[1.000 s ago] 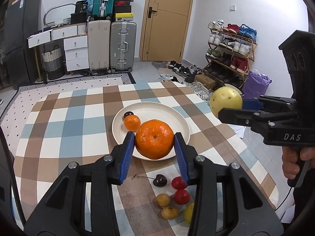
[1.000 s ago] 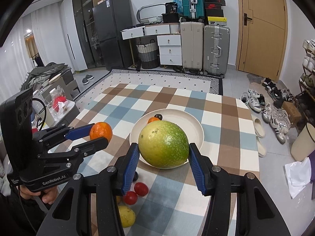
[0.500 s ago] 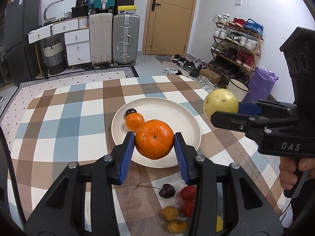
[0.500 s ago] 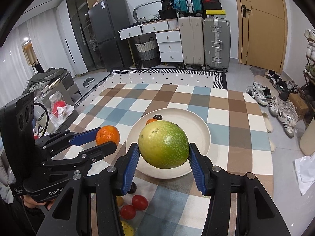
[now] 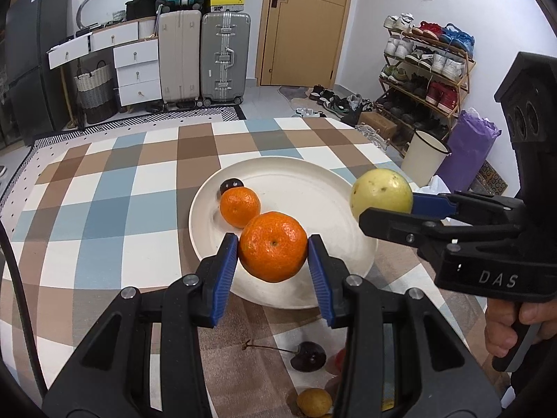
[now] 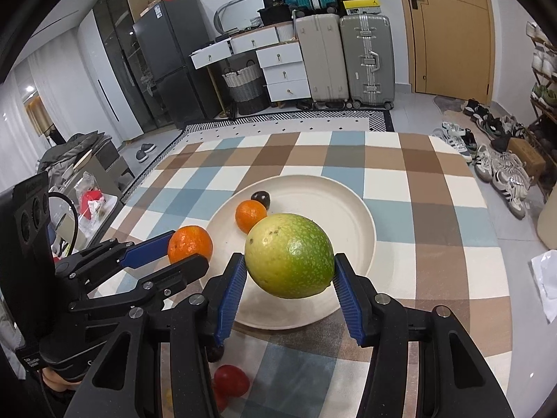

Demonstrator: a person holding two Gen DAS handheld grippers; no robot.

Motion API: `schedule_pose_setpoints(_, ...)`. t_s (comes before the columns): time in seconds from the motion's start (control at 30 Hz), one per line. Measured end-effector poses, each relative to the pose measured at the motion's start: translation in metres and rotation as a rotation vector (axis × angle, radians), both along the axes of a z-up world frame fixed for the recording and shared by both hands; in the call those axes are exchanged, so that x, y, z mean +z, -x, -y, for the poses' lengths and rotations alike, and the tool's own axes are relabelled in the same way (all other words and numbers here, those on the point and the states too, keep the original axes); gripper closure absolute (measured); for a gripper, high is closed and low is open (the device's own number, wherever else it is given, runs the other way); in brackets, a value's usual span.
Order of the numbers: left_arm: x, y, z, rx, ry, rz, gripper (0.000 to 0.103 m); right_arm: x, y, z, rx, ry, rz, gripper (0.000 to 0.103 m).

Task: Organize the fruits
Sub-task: 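Lift and carry the orange and green pomelo over the plate with both tools, then open both tools to release the orange and pomelo onto the plate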

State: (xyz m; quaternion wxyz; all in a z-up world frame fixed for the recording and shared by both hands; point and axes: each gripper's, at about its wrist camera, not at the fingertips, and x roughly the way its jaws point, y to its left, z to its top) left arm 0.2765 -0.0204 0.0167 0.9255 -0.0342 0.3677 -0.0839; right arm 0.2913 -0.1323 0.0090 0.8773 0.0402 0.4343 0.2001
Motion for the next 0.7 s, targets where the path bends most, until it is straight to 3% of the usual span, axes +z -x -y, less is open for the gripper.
schedule_pose_setpoints(0.7, -0.036, -0.033, 0.007, -0.011, -0.036, -0.050, 0.065, -0.051, -0.023, 0.001, -0.025, 0.011, -0.090, 0.051)
